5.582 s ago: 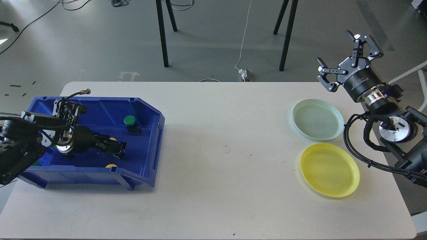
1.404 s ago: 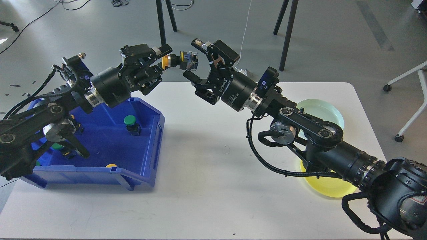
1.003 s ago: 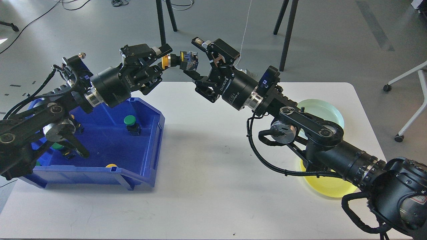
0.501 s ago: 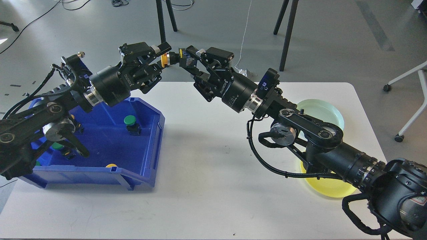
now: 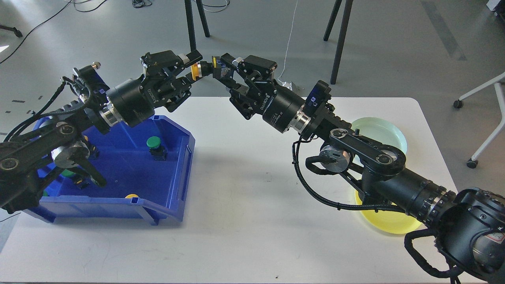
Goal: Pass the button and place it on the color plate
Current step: 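Grasp the button with the right gripper and release the left gripper, then carry the button with the right gripper and lower it onto the yellow plate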
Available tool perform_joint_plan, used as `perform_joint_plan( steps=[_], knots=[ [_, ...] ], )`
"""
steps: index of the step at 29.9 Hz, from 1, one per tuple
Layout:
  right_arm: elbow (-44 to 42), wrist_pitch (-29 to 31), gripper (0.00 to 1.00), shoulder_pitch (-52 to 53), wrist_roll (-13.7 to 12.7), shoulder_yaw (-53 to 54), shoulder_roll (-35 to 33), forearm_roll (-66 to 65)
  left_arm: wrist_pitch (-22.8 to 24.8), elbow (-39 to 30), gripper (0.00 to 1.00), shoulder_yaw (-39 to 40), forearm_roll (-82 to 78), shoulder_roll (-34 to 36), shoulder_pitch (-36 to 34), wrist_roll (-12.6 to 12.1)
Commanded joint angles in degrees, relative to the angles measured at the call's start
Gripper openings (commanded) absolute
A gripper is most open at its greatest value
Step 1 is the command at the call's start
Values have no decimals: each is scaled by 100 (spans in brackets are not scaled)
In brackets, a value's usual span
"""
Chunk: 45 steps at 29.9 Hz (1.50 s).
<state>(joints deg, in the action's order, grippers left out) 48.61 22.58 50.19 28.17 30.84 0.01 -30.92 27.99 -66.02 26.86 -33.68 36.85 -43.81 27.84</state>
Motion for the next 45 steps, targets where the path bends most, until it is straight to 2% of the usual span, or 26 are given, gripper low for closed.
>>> perform_joint_plan(
  steps=[1,7,10,13,20,24,28,33,37,45],
  knots=[
    [25,-113,1,-18,-17,18,-1,7,1,-7,96,21,28,-2,4,16],
    [209,-227,1,-220,-17,211,-27,16,1,-7,97,21,28,-2,4,16],
    [543,-472,1,-579,-17,273,-605,16,1,2,97,12,28,-2,4,16],
    [1104,-1025,1,-1071,-17,256,-1667,16,1,2,97,12,28,-2,12,16],
    [3152,-2475,1,-2819,-17,221,-4436,7,1,54,97,21,54,-20,39,16],
    [3760,-3056,1,-3926,-17,220,-5334,-203,1,63,97,12,46,-55,30,16],
    [3752,-3470,1,-4613,-17,221,-5450,-459,1,63,97,12,45,-55,30,16],
    [3533,-3506,1,-4834,-17,168,-5389,-459,1,63,97,12,54,-64,39,16],
    [3217,-3479,6,-4905,-17,168,-5222,-415,1,63,97,12,54,-64,39,16],
    [2882,-3444,21,-4905,-17,-34,-4967,-397,1,63,97,12,54,-64,48,16]
  ],
)
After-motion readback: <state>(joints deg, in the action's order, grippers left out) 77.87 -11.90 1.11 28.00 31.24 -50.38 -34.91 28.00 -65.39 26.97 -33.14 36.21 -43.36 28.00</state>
